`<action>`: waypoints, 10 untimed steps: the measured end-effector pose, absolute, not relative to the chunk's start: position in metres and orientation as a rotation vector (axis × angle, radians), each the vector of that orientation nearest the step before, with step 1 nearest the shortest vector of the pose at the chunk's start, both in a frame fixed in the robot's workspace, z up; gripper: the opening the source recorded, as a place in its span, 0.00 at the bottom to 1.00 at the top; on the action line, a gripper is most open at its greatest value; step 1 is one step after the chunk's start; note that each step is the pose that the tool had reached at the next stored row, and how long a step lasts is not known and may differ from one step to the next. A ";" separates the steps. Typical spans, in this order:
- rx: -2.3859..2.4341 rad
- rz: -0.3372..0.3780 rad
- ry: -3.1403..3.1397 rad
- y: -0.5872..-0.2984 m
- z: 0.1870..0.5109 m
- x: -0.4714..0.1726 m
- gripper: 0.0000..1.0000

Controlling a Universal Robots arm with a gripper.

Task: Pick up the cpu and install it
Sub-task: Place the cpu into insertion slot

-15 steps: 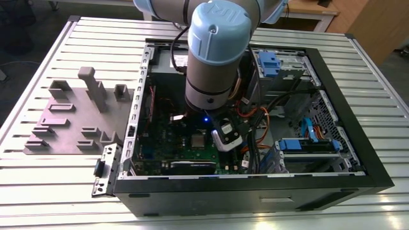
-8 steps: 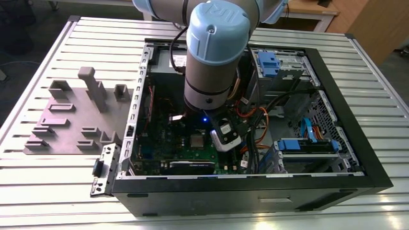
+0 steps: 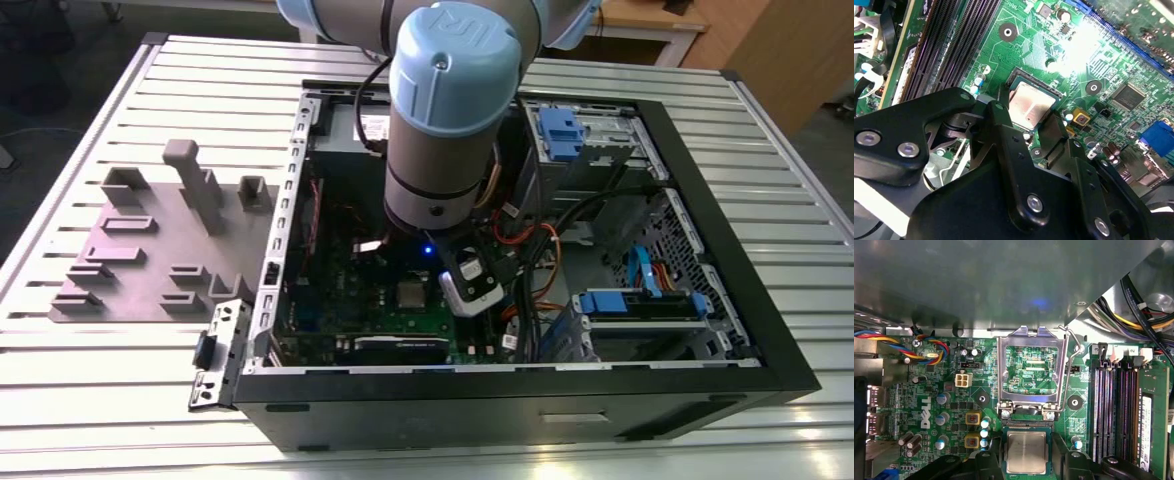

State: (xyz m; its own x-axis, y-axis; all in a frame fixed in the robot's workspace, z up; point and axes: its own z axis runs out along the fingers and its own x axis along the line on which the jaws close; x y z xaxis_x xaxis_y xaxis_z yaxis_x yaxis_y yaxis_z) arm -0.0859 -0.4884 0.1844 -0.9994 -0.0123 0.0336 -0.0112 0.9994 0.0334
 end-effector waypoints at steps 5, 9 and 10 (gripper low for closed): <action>0.018 -0.051 -3.107 -0.488 0.185 -0.086 0.47; 0.018 -0.055 -3.108 -0.488 0.189 -0.086 0.47; 0.018 -0.055 -3.108 -0.488 0.190 -0.086 0.47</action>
